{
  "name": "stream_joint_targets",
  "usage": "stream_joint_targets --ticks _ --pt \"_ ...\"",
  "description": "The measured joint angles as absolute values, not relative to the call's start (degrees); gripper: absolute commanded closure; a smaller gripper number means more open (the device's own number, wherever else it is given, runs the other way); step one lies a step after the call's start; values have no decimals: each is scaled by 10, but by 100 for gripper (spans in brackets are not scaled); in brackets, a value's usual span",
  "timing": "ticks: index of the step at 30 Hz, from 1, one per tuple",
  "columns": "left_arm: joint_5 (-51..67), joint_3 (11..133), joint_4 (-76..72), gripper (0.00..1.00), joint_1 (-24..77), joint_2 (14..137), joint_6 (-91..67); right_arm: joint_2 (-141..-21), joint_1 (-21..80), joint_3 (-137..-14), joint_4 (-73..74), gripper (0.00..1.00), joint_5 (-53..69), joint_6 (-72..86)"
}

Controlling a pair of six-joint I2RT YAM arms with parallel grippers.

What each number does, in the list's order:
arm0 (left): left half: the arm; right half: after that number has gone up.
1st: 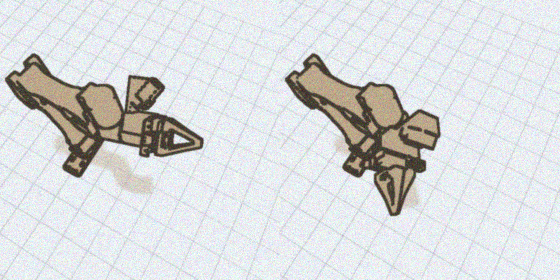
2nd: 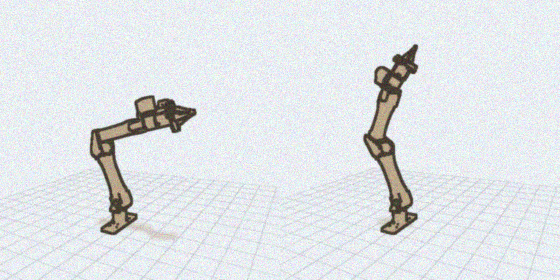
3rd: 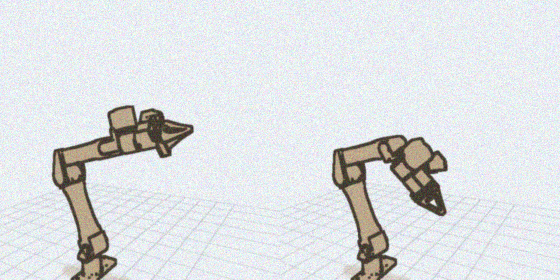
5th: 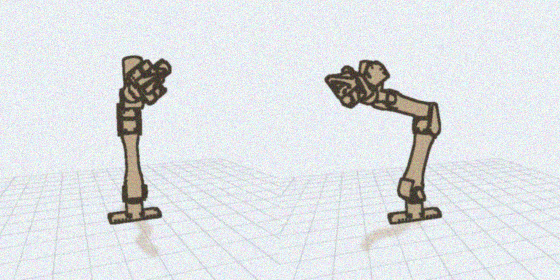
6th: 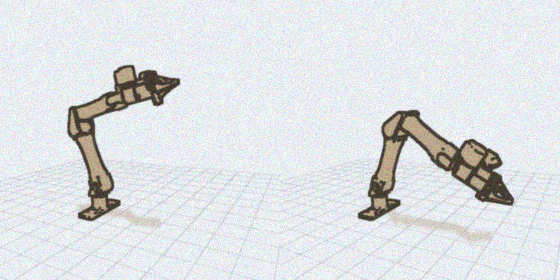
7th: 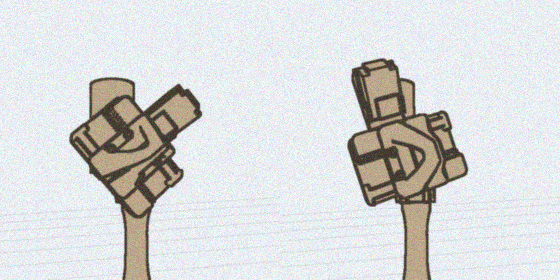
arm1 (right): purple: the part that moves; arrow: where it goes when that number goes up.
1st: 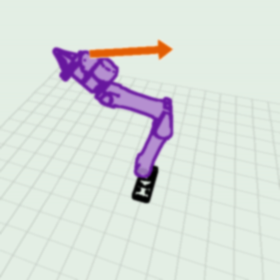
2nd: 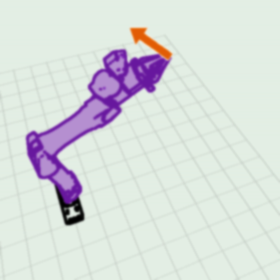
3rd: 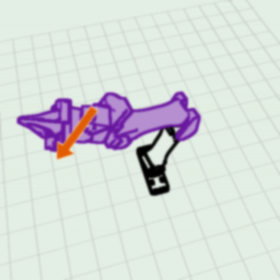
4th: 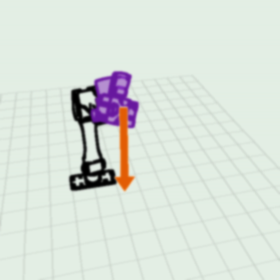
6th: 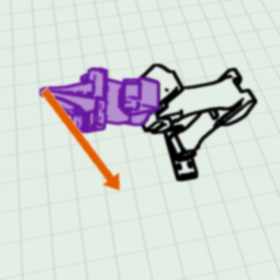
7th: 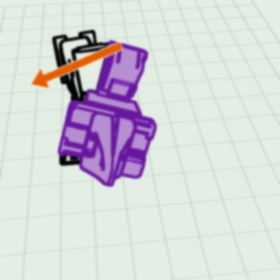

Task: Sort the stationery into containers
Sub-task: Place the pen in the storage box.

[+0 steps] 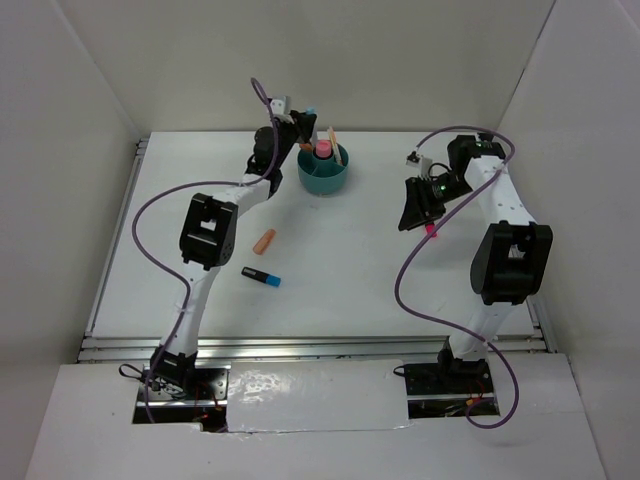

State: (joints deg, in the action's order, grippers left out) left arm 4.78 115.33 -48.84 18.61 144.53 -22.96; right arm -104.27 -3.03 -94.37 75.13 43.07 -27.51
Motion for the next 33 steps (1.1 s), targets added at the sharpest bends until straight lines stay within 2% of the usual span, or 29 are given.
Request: stream_joint_targets --ticks 10,14,18,21,26,33 --pt "39 1165 -488 78 188 1477 -231 -1042 -8 -940 757 55 435 -295" --pt "31 1166 -490 68 190 1482 -234 -1042 -4 -940 757 55 435 -297" --pt "23 1163 -502 76 194 1482 -233 -1042 6 -940 757 55 435 -299" --pt "16 1162 -507 77 196 1482 -228 -1042 9 -940 757 55 436 -300" --pt "13 1163 -510 74 198 1482 -224 -1042 10 -935 757 55 437 -301" --pt "13 1126 -536 66 200 1481 -210 -1042 10 -925 759 55 437 -304"
